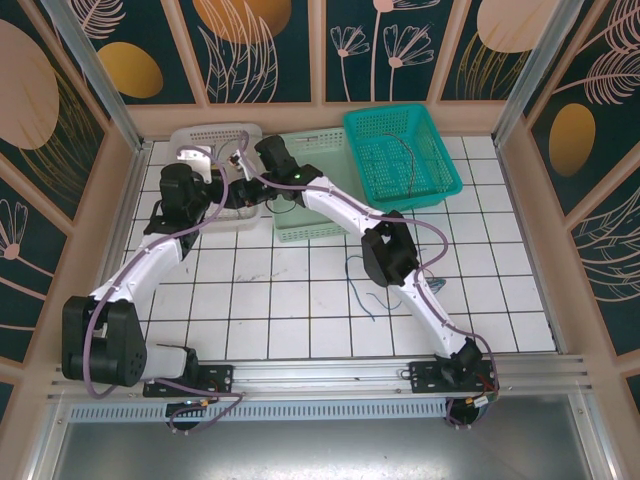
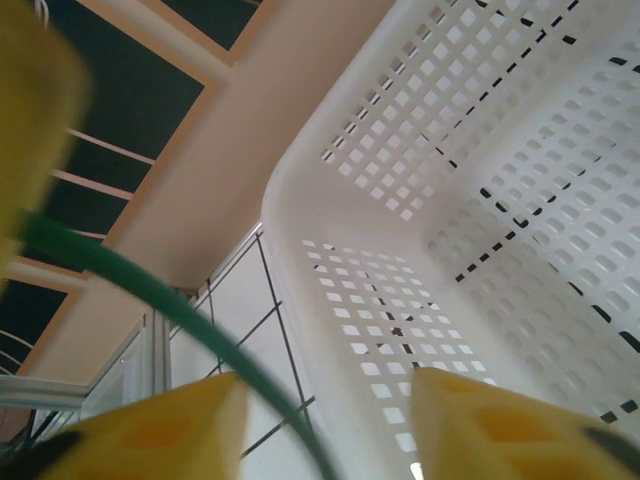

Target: Untangle the cables

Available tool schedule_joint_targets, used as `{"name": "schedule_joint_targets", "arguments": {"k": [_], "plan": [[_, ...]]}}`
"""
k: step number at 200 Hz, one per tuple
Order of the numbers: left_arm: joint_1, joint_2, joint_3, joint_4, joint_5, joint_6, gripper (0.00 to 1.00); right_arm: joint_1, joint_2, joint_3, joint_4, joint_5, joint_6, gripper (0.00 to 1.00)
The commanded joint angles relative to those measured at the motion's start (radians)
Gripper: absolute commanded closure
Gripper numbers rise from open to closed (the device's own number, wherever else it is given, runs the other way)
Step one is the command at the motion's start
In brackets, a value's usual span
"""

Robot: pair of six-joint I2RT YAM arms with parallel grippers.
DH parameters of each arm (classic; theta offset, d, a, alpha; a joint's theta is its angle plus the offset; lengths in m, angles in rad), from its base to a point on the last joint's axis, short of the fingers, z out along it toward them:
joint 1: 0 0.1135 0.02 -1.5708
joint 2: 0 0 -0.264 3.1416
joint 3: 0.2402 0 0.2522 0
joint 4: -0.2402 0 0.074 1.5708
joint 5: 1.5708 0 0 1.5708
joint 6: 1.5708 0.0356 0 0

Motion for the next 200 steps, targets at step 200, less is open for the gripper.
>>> {"name": "schedule_joint_targets", "arguments": {"k": [200], "plan": [[0.063,0.376,0.340,-0.387,-0.161,-0.128,0.69,-0.083,-0.758,-0.910,0.200,0.333,-0.032,0.29]]}}
